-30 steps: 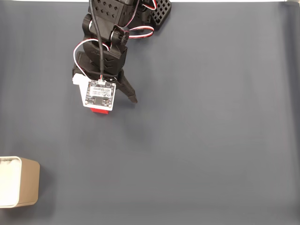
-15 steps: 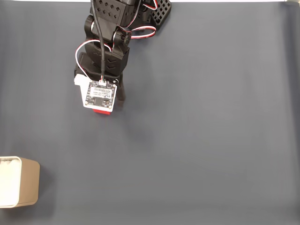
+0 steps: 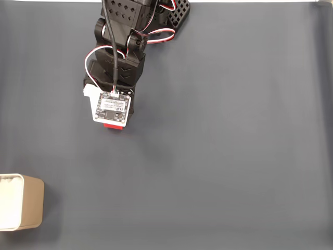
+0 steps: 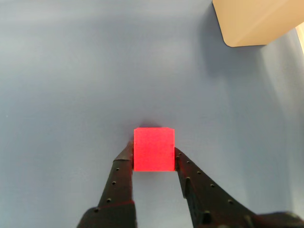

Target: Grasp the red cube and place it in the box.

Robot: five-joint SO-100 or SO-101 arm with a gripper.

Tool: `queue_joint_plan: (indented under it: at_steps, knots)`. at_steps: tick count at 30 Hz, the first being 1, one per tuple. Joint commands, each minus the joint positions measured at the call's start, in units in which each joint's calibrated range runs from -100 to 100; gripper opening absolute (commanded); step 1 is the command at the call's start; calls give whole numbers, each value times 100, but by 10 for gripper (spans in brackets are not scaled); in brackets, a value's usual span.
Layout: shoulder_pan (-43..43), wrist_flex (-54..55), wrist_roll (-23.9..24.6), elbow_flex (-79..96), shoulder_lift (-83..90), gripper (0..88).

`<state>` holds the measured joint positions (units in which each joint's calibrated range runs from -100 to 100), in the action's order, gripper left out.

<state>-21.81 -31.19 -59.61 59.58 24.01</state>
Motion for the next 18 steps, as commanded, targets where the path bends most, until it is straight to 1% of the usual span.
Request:
queue_joint_plan:
  at_steps: [1,9,12,18]
  knots:
    - [79,-209,34,-365,294,0]
    - [100,-1029,88,-812,588,0]
    - [72,-1734,225,-1323,744,0]
    - [-63,-3250,479,-3030,640,0]
